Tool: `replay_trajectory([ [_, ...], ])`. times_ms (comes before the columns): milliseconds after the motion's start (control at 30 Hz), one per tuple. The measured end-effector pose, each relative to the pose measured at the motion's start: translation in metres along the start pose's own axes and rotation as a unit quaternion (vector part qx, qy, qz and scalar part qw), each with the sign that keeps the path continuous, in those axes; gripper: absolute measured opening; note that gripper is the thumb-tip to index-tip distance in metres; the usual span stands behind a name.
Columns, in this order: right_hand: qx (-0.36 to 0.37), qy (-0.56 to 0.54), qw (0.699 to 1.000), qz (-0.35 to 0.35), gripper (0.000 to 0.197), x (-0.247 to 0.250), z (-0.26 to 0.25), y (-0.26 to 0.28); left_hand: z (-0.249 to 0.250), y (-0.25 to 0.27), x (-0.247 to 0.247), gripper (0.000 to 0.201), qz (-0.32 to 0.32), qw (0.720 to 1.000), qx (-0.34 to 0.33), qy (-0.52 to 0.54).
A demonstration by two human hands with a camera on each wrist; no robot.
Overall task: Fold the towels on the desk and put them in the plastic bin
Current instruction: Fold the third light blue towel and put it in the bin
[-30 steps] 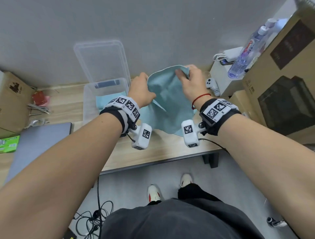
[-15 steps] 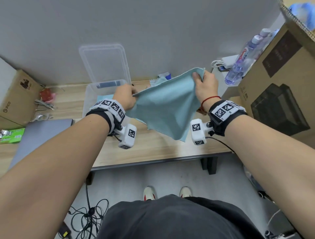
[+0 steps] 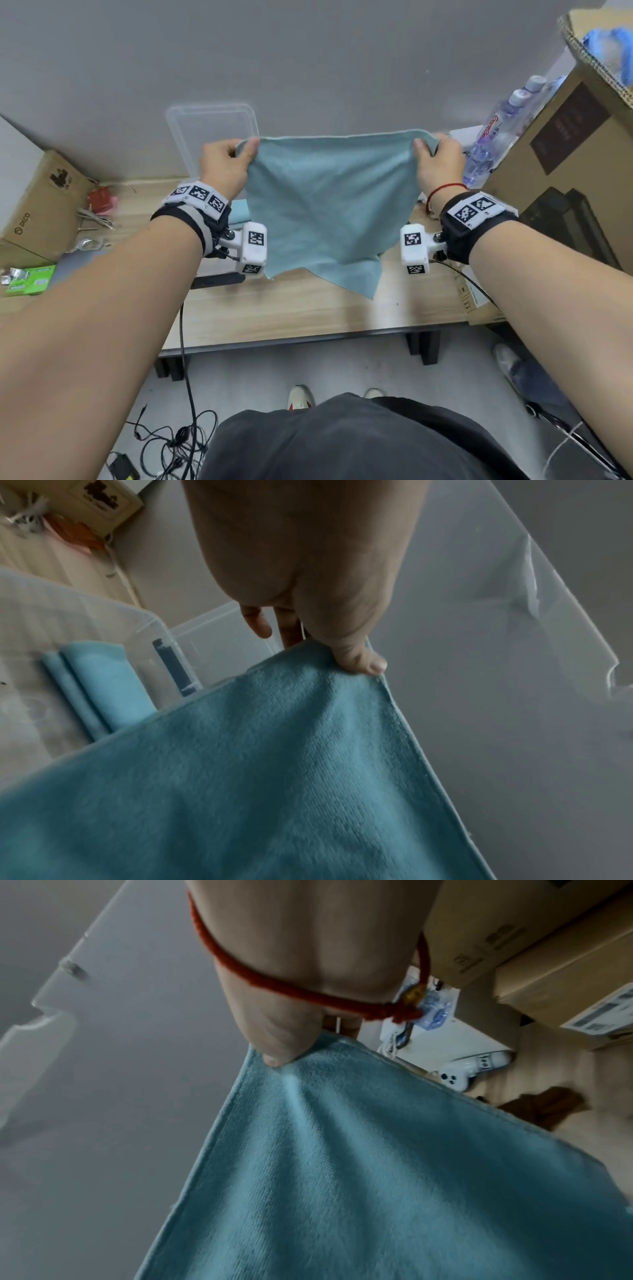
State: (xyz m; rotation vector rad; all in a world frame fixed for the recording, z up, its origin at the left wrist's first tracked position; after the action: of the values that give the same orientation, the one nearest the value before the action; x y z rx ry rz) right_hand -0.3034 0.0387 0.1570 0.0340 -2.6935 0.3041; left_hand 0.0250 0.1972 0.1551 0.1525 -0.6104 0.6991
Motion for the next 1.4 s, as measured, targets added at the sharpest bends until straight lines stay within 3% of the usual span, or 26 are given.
replay_trajectory([
  [133, 0.008, -0.087, 0.994, 0.069, 0.028, 0.006, -0.019, -0.010, 0.033, -0.004, -0.003, 0.050, 0.032, 0.997, -0.033, 0.056],
  [200, 0.002, -0.121, 0.989, 0.084, 0.039, 0.006, -0.021, -0.008, 0.033, -0.008, -0.009, 0.050, 0.043, 0.996, -0.025, 0.075],
  [333, -0.050, -0.121, 0.988, 0.085, 0.044, 0.004, 0.005, 0.009, 0.004, -0.003, -0.031, 0.068, 0.022, 0.998, -0.004, 0.053],
  [533, -0.161, -0.026, 0.986, 0.020, 0.046, 0.002, 0.098, 0.063, -0.073, 0.038, -0.078, 0.078, -0.064, 0.995, 0.030, -0.068],
  [700, -0.251, 0.077, 0.965, -0.026, 0.064, -0.003, 0.184, 0.120, -0.132, 0.090, -0.113, 0.058, -0.167, 0.968, 0.046, -0.182],
  [833, -0.293, 0.095, 0.948, -0.080, 0.052, -0.005, 0.227, 0.169, -0.181, 0.130, -0.138, 0.049, -0.235, 0.948, 0.056, -0.208],
  [900, -0.285, 0.105, 0.946, -0.114, 0.043, -0.005, 0.234, 0.184, -0.193, 0.143, -0.143, 0.052, -0.246, 0.938, 0.055, -0.238],
  [1033, -0.277, 0.142, 0.940, -0.139, 0.044, -0.005, 0.254, 0.203, -0.206, 0.163, -0.152, 0.051, -0.267, 0.917, 0.051, -0.293],
  [1400, -0.231, 0.120, 0.957, -0.127, 0.042, -0.025, 0.247, 0.150, -0.191, 0.126, -0.163, 0.037, -0.198, 0.948, 0.076, -0.238],
])
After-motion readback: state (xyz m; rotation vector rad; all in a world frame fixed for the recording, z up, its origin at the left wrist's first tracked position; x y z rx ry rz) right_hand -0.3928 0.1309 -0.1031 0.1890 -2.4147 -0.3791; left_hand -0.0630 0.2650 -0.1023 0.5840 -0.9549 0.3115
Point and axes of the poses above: each hand's wrist, its own y-axis away from the middle knuckle, its own x-axis out of the back of the hand, z = x × y, the point moved 2 cm from there along -y, towards the middle knuckle, and after that the axes turned 10 degrees about -y, right-handed, at the moved point
